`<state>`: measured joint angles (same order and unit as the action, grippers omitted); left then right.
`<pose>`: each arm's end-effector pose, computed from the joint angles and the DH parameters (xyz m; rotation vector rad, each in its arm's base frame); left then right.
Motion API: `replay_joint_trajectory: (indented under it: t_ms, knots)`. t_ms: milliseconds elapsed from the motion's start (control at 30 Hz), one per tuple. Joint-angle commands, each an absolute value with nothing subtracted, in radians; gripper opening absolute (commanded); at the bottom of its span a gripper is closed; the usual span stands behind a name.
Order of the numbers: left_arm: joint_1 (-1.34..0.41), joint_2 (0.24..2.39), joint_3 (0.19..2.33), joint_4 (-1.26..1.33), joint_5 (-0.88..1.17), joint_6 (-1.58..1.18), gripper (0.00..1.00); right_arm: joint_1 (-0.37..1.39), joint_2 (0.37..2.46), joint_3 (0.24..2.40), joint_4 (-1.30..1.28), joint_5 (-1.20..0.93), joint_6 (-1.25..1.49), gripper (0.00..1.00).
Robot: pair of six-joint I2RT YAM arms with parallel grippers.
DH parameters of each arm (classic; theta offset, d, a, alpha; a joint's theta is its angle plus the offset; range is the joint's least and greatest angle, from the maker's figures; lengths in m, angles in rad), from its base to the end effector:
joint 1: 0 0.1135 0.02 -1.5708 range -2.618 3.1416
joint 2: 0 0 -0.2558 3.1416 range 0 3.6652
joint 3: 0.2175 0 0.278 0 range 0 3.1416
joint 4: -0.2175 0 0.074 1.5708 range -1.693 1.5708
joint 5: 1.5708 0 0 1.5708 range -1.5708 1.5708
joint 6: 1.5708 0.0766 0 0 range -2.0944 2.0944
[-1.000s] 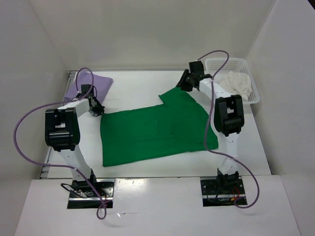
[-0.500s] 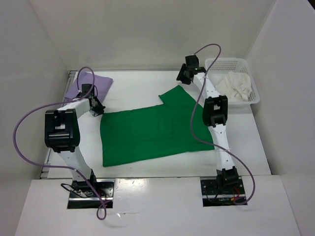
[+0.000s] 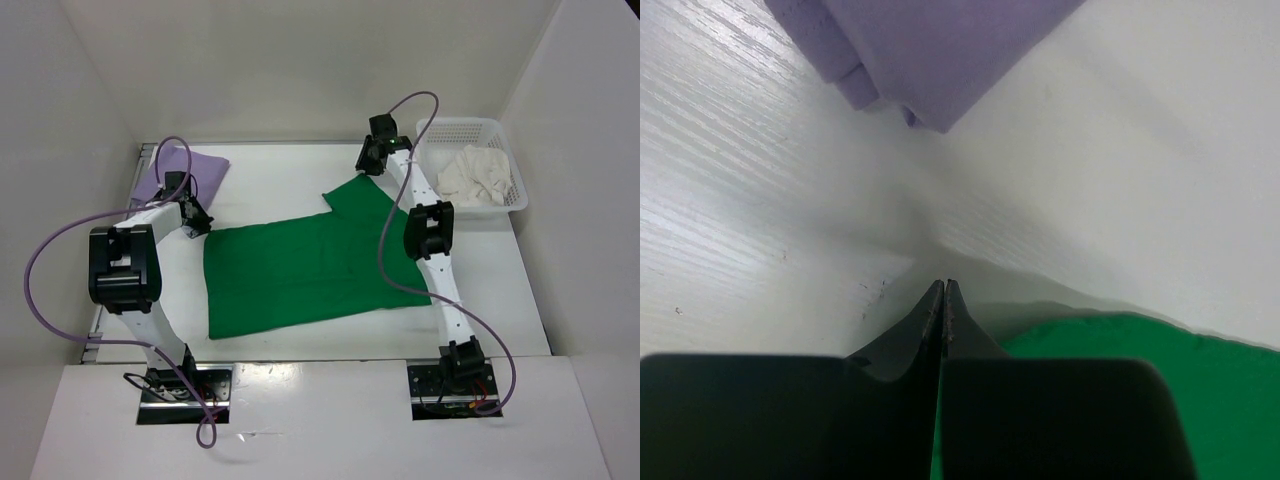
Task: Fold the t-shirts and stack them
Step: Grap the side of the flattened tshirt furthest away from the robot with both arms
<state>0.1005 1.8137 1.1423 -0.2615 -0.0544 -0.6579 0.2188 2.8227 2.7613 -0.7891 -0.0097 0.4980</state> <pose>0.4185 0.0464 0.1190 -0.9497 2.3225 -0.1623 0.6215 0.1390 0.1237 0.3364 2.4263 0.3347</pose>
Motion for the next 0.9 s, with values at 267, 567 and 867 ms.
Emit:
replay_joint_trajectory:
  t_ms: [267,567,867]
  knots:
    - [0.1,1.772,1.137,-0.242,-0.046,-0.644,0.0,0.241,2.807,2.747,-0.861,0.06,0.469,0.33]
    - [0.1,1.753,1.146,-0.242,-0.055,-0.644,0.0,0.241,2.744,2.76,-0.88,0.049,0.469,0.0]
    - [0.1,1.649,1.128,-0.272,-0.055,-0.644,0.0,0.184,2.348,2.239,-0.781,-0.011,0.469,0.0]
